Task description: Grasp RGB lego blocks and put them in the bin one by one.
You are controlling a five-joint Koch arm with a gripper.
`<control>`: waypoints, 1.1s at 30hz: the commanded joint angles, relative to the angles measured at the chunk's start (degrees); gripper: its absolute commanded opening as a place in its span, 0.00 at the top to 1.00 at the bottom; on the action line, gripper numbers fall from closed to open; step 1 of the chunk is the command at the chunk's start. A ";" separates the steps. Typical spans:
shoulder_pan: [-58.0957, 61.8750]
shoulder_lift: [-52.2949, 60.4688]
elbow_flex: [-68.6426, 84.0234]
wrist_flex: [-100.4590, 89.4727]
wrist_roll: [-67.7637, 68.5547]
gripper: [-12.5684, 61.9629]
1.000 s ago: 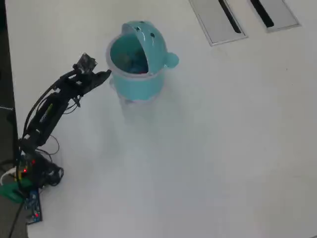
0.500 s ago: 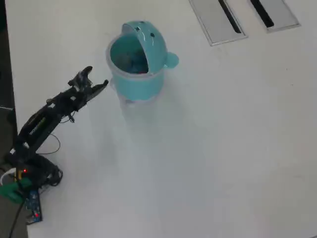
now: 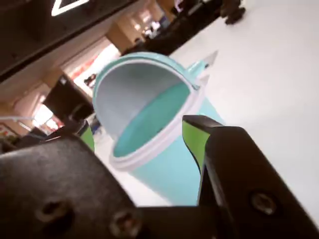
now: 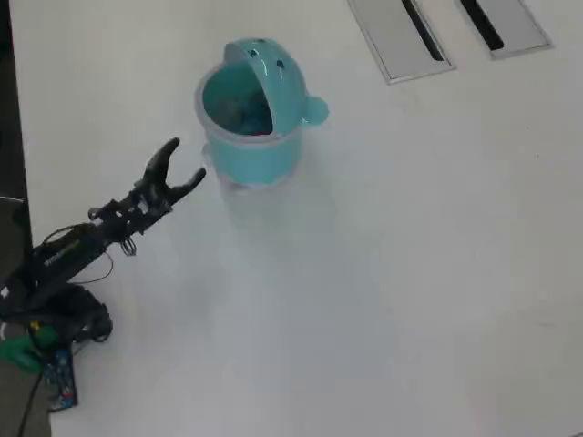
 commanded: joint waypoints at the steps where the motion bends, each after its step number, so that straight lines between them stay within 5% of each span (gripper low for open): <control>1: 1.41 2.29 -1.93 -10.63 2.72 0.39; 33: 14.77 13.54 18.28 -26.81 38.76 0.39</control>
